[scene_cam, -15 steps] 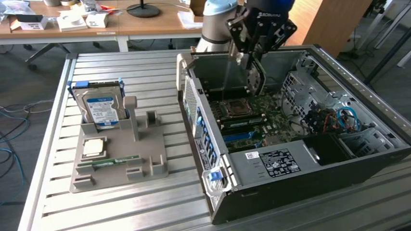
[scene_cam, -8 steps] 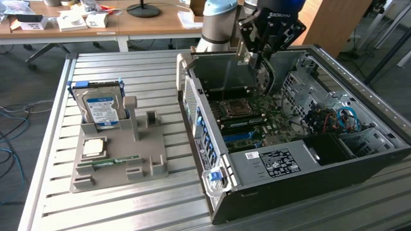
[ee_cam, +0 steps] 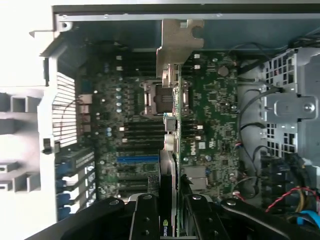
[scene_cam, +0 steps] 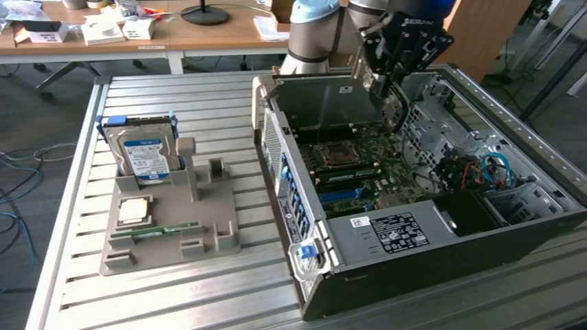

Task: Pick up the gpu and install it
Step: 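Pick up the gpu and move the gpu toward the slot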

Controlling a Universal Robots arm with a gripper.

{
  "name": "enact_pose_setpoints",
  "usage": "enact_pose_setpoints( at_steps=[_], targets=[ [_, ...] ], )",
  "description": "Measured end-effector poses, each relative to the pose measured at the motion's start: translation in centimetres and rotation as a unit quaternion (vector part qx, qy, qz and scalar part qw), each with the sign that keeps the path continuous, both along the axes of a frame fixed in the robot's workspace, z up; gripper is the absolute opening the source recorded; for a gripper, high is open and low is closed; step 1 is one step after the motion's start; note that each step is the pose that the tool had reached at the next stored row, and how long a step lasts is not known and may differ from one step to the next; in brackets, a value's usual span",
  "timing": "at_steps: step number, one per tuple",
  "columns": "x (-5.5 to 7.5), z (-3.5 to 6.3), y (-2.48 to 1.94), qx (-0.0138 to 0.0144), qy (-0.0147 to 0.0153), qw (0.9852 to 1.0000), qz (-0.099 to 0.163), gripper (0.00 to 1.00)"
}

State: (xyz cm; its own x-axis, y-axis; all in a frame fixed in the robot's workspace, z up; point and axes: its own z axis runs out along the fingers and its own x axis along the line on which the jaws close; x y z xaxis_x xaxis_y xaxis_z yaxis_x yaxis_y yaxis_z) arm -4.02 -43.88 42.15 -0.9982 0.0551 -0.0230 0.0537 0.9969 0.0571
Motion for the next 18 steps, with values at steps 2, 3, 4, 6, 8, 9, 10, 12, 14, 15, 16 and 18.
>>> enact_pose_setpoints(
  at_steps=[2,3,4,6,8,9,10,12,14,15,16,18],
  targets=[
    [0.7,0.0,0.0,0.0,0.0,1.0,0.0,0.26],
    [1.0,0.0,0.0,0.0001,0.0,1.0,0.0,0.26],
    [1.3,0.0,0.0,0.0001,0.0,1.0,0.0,0.26],
    [1.9,0.0,0.0,0.0002,0.0,1.0,0.0,0.26],
    [2.5,0.0,0.0,0.0001,0.0,1.0,0.0,0.26],
    [2.8,0.0,0.0,0.0002,0.0,1.0,0.0,0.26],
    [3.1,0.0,0.0,0.0002,0.0,1.0,0.0,0.26],
    [3.6,0.0,0.0,0.0002,0.0,1.0,0.0,0.26],
    [4.0,0.0,0.0,0.0003,0.0,1.0,0.0,0.26],
    [4.2,0.0,0.0,0.0003,0.0,1.0,0.0,0.26],
    [4.2,0.0,0.0,0.0003,0.0,1.0,0.0,0.26],
    [4.2,0.0,0.0,0.0003,0.0,1.0,0.0,0.26]
  ],
)
